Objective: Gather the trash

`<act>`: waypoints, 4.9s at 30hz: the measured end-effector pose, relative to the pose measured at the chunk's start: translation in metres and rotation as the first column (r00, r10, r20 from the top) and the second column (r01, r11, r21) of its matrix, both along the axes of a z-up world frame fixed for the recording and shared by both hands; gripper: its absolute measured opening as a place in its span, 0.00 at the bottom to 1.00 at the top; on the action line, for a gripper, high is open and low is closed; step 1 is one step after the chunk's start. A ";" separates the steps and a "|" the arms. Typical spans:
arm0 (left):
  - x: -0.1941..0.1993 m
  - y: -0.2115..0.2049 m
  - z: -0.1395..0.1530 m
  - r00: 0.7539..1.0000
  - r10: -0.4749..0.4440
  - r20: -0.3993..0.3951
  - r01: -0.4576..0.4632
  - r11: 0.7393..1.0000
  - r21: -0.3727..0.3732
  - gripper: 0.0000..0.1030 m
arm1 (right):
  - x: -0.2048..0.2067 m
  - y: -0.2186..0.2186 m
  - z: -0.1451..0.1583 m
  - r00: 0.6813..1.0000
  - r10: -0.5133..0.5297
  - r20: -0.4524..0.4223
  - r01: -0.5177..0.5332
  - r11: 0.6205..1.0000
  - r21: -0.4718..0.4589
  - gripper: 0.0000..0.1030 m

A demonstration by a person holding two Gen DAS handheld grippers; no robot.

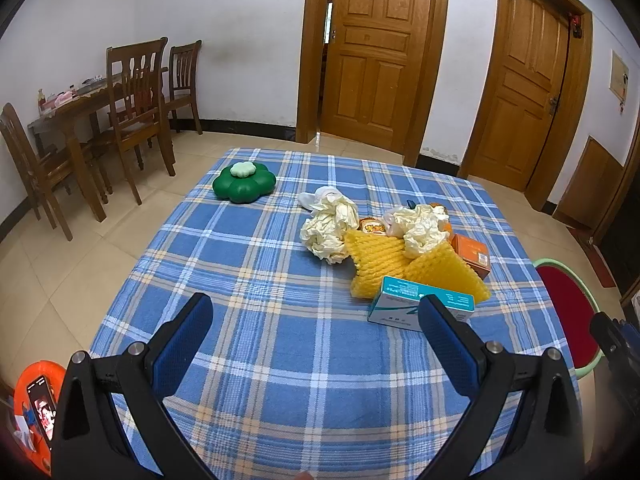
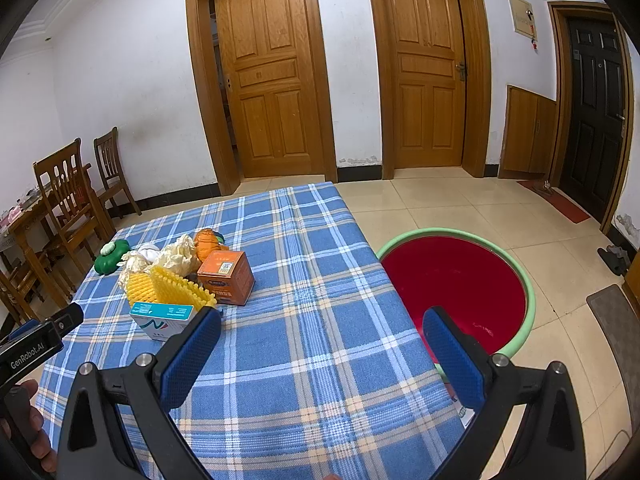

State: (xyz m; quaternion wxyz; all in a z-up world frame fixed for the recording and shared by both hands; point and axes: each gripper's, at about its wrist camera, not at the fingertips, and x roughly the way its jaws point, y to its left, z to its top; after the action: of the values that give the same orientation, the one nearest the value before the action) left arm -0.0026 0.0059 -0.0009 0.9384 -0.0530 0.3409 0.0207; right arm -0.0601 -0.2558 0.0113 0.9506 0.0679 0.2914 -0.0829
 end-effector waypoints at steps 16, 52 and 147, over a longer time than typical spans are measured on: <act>0.001 0.000 0.000 1.000 0.000 -0.002 0.000 1.000 -0.002 0.98 | 0.000 0.000 0.000 1.000 -0.002 -0.002 0.002 1.000 0.000 1.00; 0.002 0.000 0.000 1.000 0.002 -0.006 -0.002 1.000 -0.003 0.98 | 0.000 0.000 0.000 1.000 -0.002 -0.006 0.002 1.000 0.001 1.00; 0.103 0.057 -0.033 0.994 -0.071 -0.085 0.047 0.964 -0.261 0.46 | 0.117 0.039 -0.033 0.967 0.161 -0.195 -0.140 0.983 0.118 1.00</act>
State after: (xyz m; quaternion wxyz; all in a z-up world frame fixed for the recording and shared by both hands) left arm 0.1005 0.0627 -0.0335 0.9065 -0.1640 0.3859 -0.0494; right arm 0.0565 -0.2173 -0.0213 0.9144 0.0860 0.3955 -0.0019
